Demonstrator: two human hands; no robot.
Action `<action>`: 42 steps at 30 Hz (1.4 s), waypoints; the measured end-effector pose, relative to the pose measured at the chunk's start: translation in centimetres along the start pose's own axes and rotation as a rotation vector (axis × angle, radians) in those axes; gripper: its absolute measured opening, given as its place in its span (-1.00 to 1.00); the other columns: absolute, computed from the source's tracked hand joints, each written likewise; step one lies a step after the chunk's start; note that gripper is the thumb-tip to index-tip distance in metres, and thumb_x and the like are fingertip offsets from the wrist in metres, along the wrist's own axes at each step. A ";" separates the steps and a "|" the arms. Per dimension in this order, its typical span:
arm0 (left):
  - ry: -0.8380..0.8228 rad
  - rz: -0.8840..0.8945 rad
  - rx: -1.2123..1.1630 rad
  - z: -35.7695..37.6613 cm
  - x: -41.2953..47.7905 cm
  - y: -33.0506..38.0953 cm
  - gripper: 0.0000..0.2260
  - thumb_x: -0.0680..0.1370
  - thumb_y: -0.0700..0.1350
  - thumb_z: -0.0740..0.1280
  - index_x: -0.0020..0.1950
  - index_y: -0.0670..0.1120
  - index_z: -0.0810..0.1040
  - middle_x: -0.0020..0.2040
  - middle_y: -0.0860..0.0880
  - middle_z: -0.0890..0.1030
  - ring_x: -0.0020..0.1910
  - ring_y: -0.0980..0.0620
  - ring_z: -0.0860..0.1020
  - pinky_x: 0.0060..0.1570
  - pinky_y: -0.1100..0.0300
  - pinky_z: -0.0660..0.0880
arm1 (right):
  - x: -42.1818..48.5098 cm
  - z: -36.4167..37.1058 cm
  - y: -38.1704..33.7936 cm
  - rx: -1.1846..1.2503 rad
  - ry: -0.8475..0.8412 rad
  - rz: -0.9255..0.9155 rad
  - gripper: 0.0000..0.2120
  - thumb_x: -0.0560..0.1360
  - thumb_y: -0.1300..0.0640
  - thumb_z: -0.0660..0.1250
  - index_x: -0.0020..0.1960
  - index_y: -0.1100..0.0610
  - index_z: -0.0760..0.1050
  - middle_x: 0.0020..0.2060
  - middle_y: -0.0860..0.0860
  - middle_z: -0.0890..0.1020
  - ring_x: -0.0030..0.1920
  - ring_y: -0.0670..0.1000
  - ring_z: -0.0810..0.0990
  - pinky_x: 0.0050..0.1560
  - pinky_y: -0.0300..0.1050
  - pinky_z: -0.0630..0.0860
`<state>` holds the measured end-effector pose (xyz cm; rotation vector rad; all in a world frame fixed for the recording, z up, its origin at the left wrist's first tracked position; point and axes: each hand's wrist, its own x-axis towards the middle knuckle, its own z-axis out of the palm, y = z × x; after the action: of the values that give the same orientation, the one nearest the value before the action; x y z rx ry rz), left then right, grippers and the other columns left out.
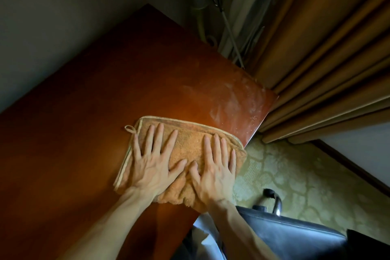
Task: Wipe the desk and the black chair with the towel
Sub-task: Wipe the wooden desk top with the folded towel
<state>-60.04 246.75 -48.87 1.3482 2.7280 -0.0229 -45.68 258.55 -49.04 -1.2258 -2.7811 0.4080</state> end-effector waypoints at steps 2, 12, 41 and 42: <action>0.003 0.005 -0.015 0.1 1.9 0.8 -0.23 0.58 0.44 0.01 0.70 0.07 0.09 0.69 -0.19 0.08 0.68 -0.21 0.02 0.53 -0.43 -0.02 | 1.6 0.0 0.6 -0.001 0.016 0.025 -0.27 0.55 -0.22 0.12 0.66 0.00 0.14 0.65 0.02 0.17 0.66 0.03 0.04 0.63 0.16 -0.03; 0.035 0.102 -0.016 -0.4 9.5 2.7 -0.23 0.57 0.43 0.02 0.70 0.07 0.10 0.70 -0.18 0.06 0.68 -0.20 0.00 0.54 -0.42 -0.07 | 7.1 -0.5 3.3 -0.034 0.041 0.047 -0.27 0.57 -0.22 0.10 0.67 0.01 0.10 0.66 0.03 0.12 0.67 0.03 -0.04 0.64 0.17 -0.05; 0.063 0.215 -0.042 -1.8 27.0 8.5 -0.22 0.55 0.46 -0.09 0.68 0.10 0.12 0.69 -0.18 0.07 0.67 -0.21 0.01 0.54 -0.42 -0.08 | 22.6 -4.0 11.6 -0.090 0.018 0.003 -0.27 0.58 -0.31 0.01 0.67 -0.02 0.09 0.63 0.04 0.21 0.63 0.07 0.12 0.61 0.13 0.04; 0.064 0.216 -0.050 -1.8 27.6 8.8 -0.23 0.55 0.46 -0.09 0.68 0.10 0.12 0.69 -0.18 0.07 0.67 -0.21 0.01 0.54 -0.42 -0.09 | 23.4 -4.1 11.9 -0.086 0.016 0.008 -0.27 0.57 -0.31 0.01 0.67 -0.02 0.10 0.62 0.04 0.23 0.62 0.07 0.16 0.59 0.12 0.06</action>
<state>-69.90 274.07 -49.43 1.6469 2.5975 0.1058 -52.31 284.28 -49.25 -1.2522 -2.8081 0.2803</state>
